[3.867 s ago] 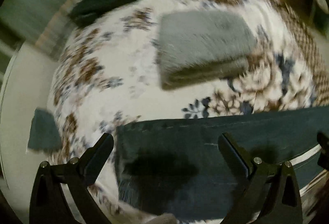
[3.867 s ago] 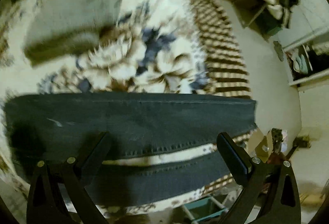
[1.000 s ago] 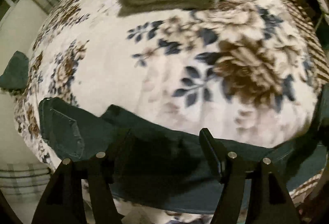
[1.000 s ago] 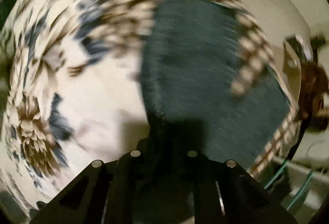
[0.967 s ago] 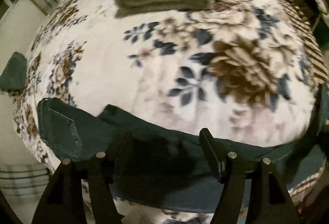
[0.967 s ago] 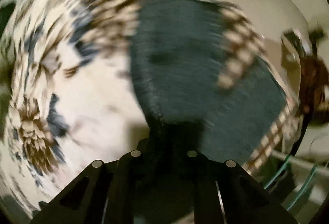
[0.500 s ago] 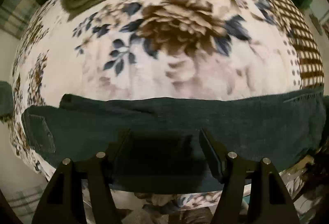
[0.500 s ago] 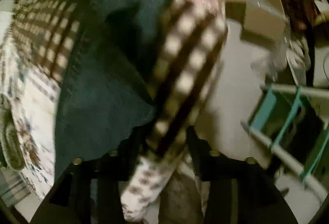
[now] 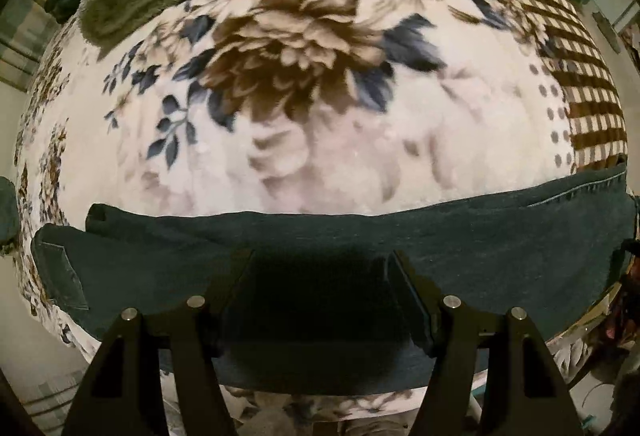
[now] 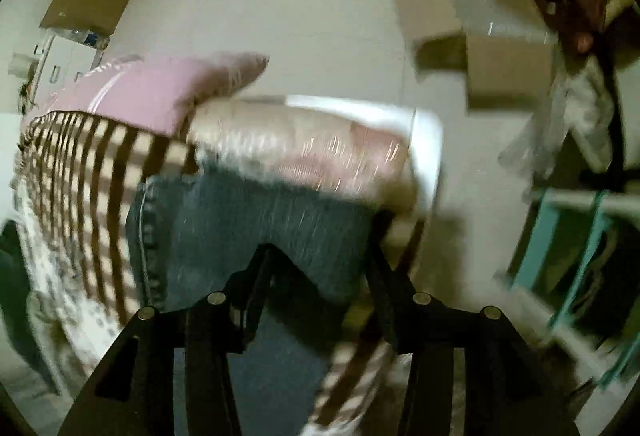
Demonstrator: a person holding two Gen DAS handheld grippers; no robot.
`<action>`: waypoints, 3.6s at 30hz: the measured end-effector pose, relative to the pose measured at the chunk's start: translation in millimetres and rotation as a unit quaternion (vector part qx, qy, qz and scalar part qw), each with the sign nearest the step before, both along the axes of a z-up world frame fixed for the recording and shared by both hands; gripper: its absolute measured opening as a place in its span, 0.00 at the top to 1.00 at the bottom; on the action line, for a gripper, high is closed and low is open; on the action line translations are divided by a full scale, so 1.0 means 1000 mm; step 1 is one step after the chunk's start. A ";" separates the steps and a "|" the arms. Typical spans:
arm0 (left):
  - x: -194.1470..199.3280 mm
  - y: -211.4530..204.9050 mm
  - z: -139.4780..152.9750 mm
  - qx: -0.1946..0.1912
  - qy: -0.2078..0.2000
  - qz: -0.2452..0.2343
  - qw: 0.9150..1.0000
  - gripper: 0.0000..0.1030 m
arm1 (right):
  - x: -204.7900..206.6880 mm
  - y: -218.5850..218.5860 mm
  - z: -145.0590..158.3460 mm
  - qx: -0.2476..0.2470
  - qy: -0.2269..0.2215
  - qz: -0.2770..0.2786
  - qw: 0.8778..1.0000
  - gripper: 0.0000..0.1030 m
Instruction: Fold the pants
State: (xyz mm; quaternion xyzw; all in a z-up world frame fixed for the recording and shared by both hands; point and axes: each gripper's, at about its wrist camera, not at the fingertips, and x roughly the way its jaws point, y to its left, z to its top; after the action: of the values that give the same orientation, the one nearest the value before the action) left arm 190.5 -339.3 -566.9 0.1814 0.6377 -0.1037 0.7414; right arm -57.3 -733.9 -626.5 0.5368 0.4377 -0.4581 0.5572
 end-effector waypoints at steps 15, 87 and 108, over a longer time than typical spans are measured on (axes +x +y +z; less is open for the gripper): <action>-0.023 -0.068 0.021 -0.056 -0.026 -0.041 0.997 0.38 | 0.025 0.014 0.066 -0.137 -0.053 0.084 0.986 0.90; 0.008 0.567 0.017 -0.149 0.019 0.405 0.902 0.55 | 0.248 0.479 0.022 0.149 -0.043 0.373 0.915 0.43; 0.054 0.585 -0.032 -0.164 0.007 0.413 0.896 0.37 | 0.384 0.507 0.008 0.101 0.018 0.422 0.901 0.84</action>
State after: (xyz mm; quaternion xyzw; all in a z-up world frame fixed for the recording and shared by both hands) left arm 244.9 245.6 -599.0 -0.2231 0.6341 0.1079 0.7325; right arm 326.7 -226.7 -618.8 0.3473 0.6771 -0.1430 0.6328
